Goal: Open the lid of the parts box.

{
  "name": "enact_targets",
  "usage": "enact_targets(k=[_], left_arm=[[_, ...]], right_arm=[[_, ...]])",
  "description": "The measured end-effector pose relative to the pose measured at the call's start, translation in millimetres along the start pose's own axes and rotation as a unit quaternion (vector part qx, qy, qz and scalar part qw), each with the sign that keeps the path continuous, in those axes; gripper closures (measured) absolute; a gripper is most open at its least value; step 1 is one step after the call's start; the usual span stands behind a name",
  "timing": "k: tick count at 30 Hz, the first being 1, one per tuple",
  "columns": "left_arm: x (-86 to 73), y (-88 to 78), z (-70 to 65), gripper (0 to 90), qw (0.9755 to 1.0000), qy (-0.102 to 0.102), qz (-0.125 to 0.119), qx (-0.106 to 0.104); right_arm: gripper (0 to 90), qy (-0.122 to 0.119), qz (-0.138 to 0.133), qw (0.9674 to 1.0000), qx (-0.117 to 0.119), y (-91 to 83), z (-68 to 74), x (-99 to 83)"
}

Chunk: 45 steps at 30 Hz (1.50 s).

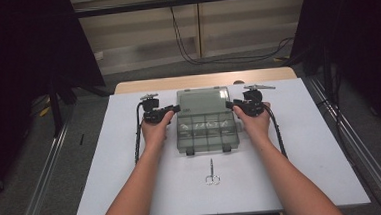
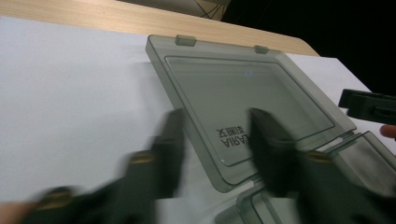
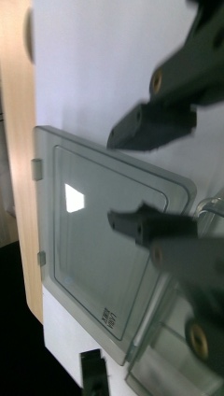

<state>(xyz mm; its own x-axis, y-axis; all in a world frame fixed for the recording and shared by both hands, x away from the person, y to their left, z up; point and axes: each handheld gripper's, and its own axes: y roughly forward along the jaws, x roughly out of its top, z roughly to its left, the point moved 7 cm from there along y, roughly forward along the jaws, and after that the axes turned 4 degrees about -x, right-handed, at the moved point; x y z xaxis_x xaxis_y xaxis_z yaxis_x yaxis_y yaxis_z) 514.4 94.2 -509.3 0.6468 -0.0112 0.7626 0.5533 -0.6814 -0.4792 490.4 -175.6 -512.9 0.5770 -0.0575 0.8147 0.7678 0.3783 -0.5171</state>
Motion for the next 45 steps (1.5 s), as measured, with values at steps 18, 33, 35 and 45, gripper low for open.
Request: enact_targets(k=[18,33,35,45], left_arm=[[-10.3,-32.0,-21.6,0.6,0.9984,0.039,0.036,-0.018],[-20.6,-41.6,-56.1,2.1,0.9923,0.093,0.076,-0.03],[-21.6,-43.2,-61.6,1.4,0.9916,0.094,0.081,-0.038],[-30.6,-52.5,-74.1,1.0,0.9876,0.121,0.096,-0.029]], right_arm=[[0.0,-0.074,-0.06,0.9954,0.012,-57.9,14.7,-0.1],[0.0,-0.093,-0.079,0.9923,0.021,-108.1,1.6,-21.7],[0.0,-0.1,-0.081,0.9914,0.022,-113.5,2.3,-24.6],[0.4,-0.123,-0.084,0.9885,0.025,-139.7,-2.3,-39.9]])
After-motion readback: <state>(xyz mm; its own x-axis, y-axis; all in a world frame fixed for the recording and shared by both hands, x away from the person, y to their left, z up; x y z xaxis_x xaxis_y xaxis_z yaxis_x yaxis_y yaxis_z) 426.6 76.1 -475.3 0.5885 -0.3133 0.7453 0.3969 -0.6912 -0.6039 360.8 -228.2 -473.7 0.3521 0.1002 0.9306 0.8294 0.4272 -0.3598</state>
